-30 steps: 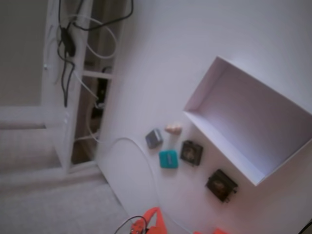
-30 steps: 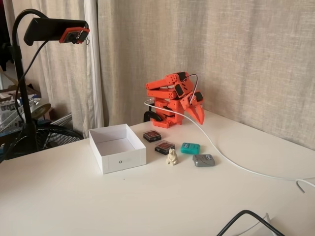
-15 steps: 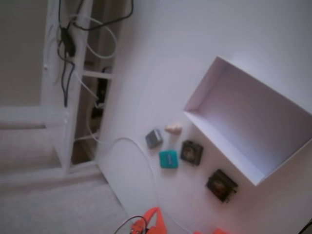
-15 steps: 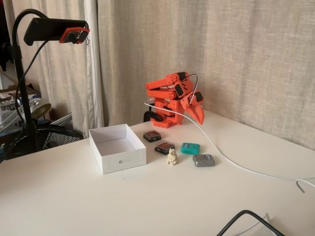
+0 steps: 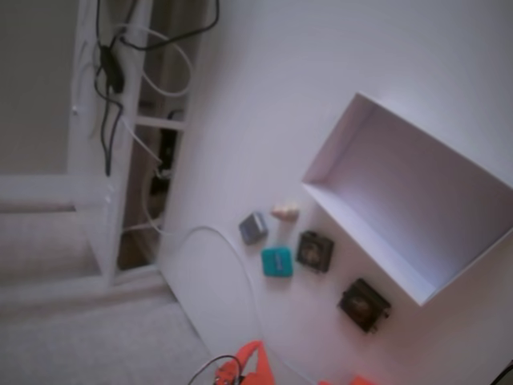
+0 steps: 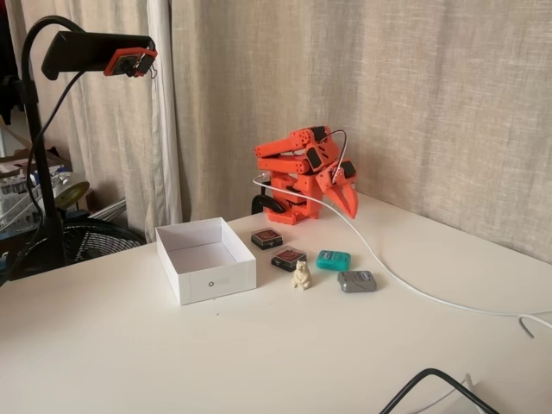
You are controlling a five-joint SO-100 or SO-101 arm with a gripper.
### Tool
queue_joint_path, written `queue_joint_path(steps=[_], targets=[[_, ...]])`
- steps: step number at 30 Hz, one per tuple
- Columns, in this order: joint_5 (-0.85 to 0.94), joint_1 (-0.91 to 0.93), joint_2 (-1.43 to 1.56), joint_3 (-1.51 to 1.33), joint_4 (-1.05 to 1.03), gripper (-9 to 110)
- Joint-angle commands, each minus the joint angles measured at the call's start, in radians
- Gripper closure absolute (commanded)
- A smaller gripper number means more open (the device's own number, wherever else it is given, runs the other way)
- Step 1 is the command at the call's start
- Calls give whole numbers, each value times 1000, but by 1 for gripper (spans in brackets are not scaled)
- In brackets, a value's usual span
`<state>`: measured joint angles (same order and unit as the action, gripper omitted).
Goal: Grasp the green cube and put it in the bin.
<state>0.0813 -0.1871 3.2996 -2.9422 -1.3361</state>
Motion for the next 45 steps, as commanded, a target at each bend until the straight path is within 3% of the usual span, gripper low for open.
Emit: queue_joint_path(steps=[1, 26, 31, 33, 37, 42, 45], targets=[[-3, -3, 9, 0, 2, 110], [-9, 103, -94, 32, 38, 110], [-169, 17, -192, 209, 41, 110], [-341, -52, -253, 314, 61, 110], [-362, -121, -390, 525, 110, 110], [-456, -100, -653, 922, -91, 110], [-448, -83, -726, 1026, -23, 103]])
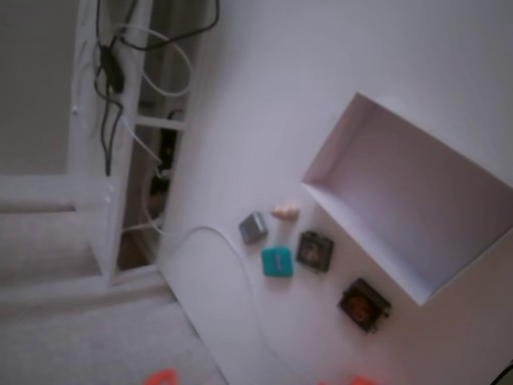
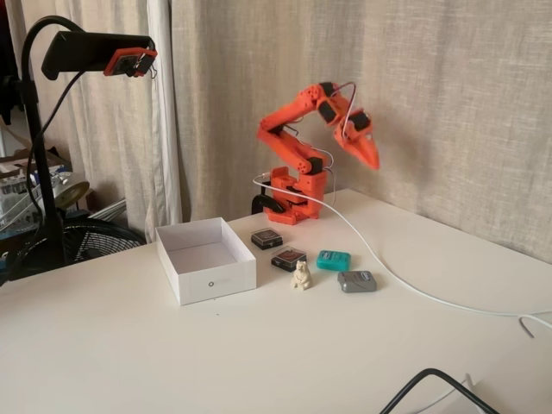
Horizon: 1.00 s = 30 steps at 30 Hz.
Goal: Grasp the green cube and put it in the bin.
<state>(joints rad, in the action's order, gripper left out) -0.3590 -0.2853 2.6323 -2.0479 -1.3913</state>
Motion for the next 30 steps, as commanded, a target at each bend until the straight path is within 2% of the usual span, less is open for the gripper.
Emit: queue_joint_path(steps=[1, 4, 6, 7, 8, 11, 12, 17, 21, 25, 30], targets=[[0, 28, -61, 130, 87, 96], [41, 40, -74, 121, 183, 56], [95, 54, -123, 158, 83, 22], [192, 72, -164, 196, -9, 9], [264, 87, -213, 258, -95, 9], [268, 95, -407, 532, -388, 9], [268, 100, -462, 601, -413, 9], [268, 239, -626, 729, -379, 9], [270, 327, -710, 764, -268, 9], [290, 373, -881, 963, -394, 10], [278, 426, -1019, 1081, -402, 10]])
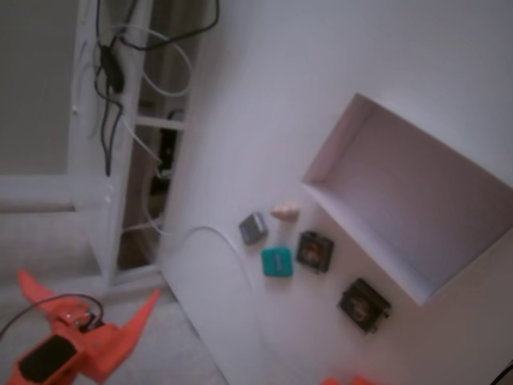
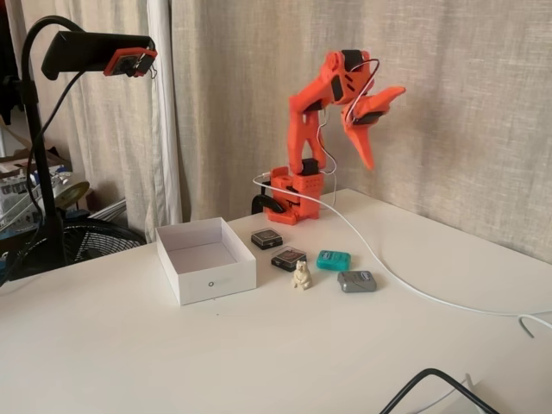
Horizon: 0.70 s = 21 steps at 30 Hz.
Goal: Grasp the green cube and put it in the bin.
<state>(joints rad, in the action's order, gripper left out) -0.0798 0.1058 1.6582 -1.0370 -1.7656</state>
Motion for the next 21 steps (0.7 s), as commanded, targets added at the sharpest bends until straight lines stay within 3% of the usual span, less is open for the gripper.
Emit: queue_joint_path(steps=[1, 7, 13, 21], targets=[[-2, 58, -66, 75, -32, 10], [-2, 137, 8, -216, 222, 10], [8, 140, 71, -347, 2, 12], [9, 146, 63, -446, -6, 22]])
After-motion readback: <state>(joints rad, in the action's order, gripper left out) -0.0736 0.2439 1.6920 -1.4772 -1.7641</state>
